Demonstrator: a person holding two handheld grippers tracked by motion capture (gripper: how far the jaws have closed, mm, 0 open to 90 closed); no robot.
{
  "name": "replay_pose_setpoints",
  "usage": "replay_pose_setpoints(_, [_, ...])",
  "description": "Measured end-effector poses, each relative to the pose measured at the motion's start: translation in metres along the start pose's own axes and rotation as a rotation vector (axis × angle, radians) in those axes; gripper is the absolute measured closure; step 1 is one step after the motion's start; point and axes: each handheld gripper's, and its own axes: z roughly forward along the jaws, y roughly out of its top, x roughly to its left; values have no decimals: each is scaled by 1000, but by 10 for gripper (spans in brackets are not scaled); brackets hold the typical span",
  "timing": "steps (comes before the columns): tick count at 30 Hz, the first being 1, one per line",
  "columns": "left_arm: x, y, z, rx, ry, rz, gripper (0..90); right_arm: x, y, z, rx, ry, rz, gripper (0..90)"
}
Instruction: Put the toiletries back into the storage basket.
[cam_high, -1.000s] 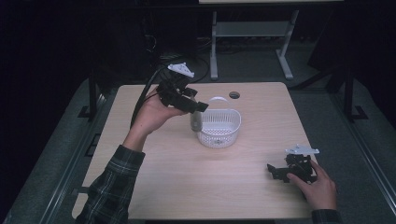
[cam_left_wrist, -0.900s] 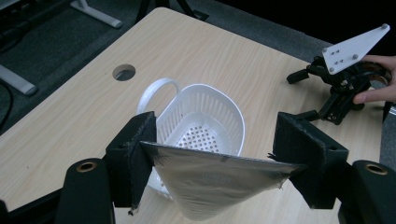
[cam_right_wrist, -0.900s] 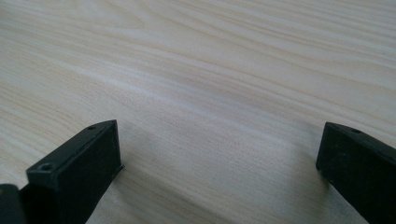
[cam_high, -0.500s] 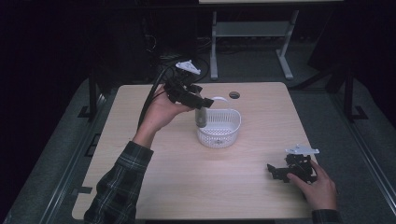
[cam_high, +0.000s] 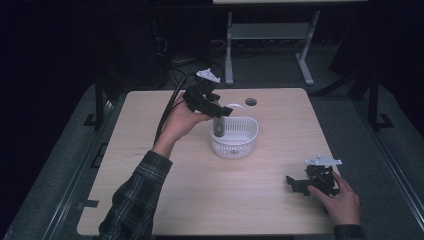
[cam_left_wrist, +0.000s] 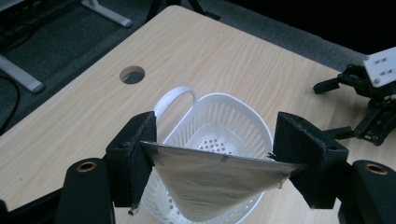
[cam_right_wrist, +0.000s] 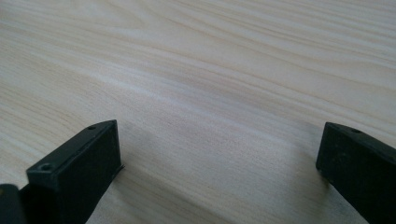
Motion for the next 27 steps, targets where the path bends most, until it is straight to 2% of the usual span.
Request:
replay_pose_setpoints(12, [3, -12, 20, 18, -2, -10, 299, 0, 0, 0, 0, 0, 0, 0])
replay_pose_setpoints(27, [4, -23, 34, 37, 3, -9, 299, 0, 0, 0, -1, -1, -2, 0])
